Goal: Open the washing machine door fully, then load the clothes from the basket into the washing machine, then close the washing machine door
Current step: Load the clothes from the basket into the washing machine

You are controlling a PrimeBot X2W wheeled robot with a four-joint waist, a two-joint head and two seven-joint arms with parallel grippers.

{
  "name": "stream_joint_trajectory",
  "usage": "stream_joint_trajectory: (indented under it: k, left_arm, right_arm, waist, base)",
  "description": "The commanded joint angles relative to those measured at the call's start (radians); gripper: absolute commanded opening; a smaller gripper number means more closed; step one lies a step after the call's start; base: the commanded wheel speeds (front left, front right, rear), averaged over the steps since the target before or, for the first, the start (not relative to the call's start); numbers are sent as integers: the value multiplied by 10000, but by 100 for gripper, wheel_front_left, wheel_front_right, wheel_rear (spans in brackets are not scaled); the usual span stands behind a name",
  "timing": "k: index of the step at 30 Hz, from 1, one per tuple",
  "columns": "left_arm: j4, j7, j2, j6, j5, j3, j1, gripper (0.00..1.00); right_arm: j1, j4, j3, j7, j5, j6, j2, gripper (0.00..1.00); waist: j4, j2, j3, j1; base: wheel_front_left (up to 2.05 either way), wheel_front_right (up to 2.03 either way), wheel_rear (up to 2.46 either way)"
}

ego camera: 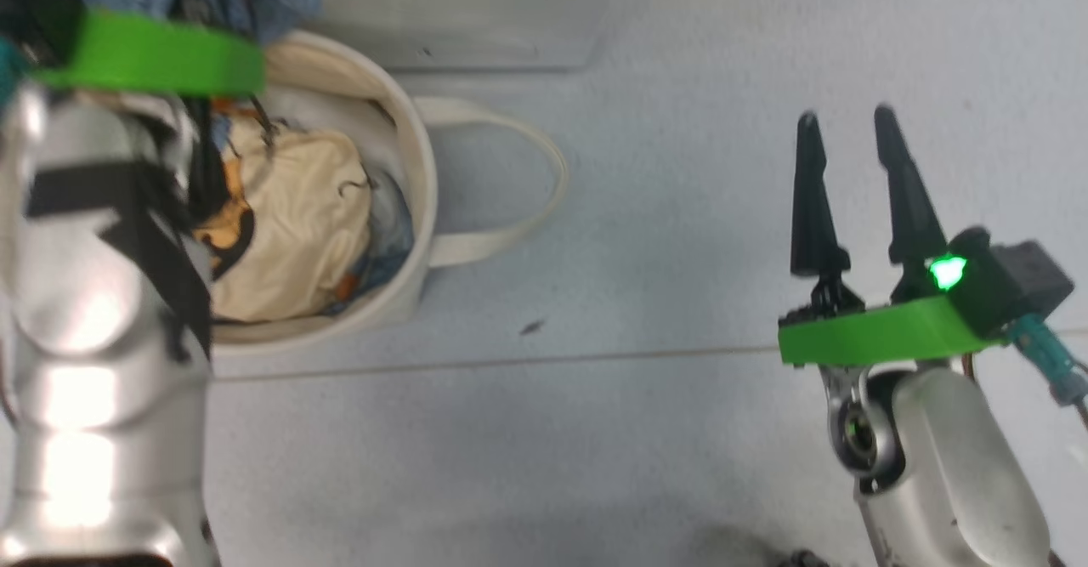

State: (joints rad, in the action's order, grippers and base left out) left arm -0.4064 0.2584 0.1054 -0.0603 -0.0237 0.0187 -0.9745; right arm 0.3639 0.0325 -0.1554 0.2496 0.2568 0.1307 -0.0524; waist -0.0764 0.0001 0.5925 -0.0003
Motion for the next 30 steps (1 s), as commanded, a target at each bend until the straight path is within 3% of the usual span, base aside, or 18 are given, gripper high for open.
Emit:
stream_joint_trajectory:
  k: [1, 8, 17, 30]
  left_arm:
    - [646, 34, 188, 34, -74, 145, 658, 100]
    - [1606, 34, -278, -55, -274, 22, 3324, 100]
    - [3040, 34, -520, -668, -541, -297, 6441, 100]
    - [3397, 34, -549, -1020, -1439, -716, 8629, 100]
  right_arm:
    - [-537, -135, -160, 122, -41, 0, 22, 100]
    - [-1219, 142, 54, 122, -96, 0, 22, 100]
    - [-2187, 310, 302, 122, 99, 0, 22, 100]
    - [-3090, 154, 362, 122, 126, 0, 22, 100]
  waist:
    - [504, -1, -1202, 3]
    - [819, -1, -2644, 3]
    - [1156, -1, -4108, 3]
    - [1331, -1, -5045, 3]
  base:
    - [0, 0, 0]
    - [0, 0, 0]
    - [0, 0, 0]
    - [0, 0, 0]
